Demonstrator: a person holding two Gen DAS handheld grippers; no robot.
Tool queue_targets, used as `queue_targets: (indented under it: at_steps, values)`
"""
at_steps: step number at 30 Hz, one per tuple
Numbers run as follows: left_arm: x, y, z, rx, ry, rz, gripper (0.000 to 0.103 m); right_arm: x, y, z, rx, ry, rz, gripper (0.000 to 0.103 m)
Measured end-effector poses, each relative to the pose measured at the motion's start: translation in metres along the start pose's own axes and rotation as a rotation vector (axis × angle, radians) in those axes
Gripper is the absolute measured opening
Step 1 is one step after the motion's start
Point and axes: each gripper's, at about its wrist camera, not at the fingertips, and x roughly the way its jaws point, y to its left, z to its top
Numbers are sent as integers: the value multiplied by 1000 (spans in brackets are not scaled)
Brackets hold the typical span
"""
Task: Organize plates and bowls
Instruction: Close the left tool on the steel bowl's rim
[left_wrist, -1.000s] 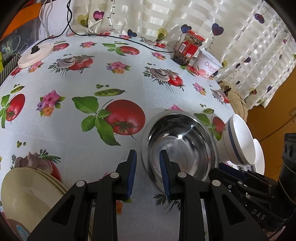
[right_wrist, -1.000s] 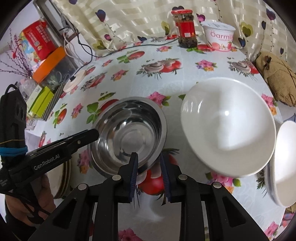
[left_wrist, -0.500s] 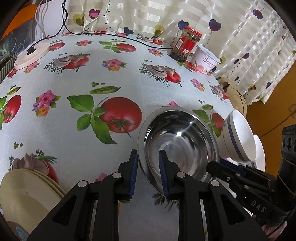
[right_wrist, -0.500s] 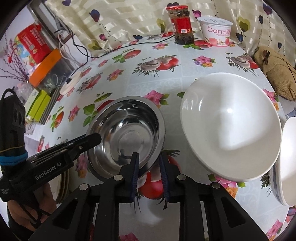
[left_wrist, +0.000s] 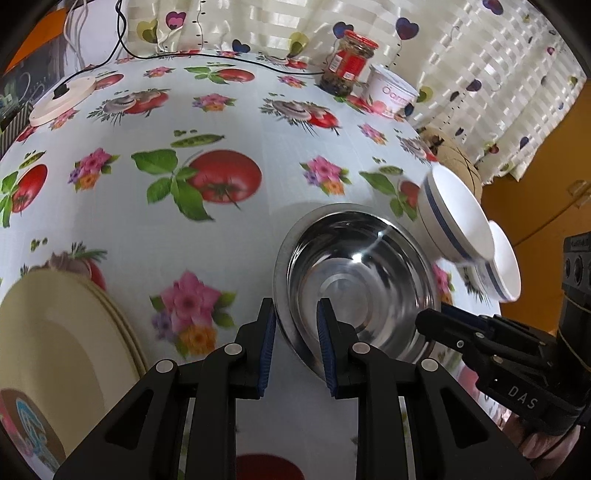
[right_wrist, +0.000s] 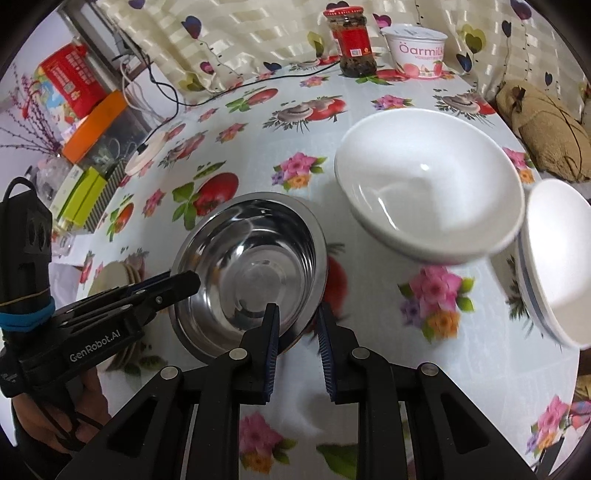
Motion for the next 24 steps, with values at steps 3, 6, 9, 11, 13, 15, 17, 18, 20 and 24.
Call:
queue_targets:
  at_steps: [3,6,9,11,13,15,17,18,20,24]
  values:
    - [-3,-5,-10,12,8,-2,24,-6,0,-9,-3,1,-5,20]
    - [-6,-10,-19,24,15,-6,24,-12,-2,-18,-5,1,-14,20]
    - [-10,-15,-27,36,18,-8,24,-16,-4,-27,-6,4,-18,21]
    - [-12,-18,-32,43,21,-8,24,-18,-6,-31,-4,10,-17,21]
    - [-13,-20,-34,47,23,-11,24,-20,-7,-37,-7,13,-19,21]
    - [-14,-21,-36,51,24,-14,24,-22,-8,-40,-6,15,-18,21]
    - [-14,-22,-38,51,24,-18,24,-23,-9,-43,-6,17,-15,21]
    - [-14,-22,-38,51,24,-18,24,-23,-10,-44,-7,18,-13,21]
    - [-15,-23,-39,54,23,-22,24,-24,-11,-45,-6,18,-9,21]
    - [-18,-22,-40,51,9,-21,24,-25,-12,-46,-4,20,-11,24]
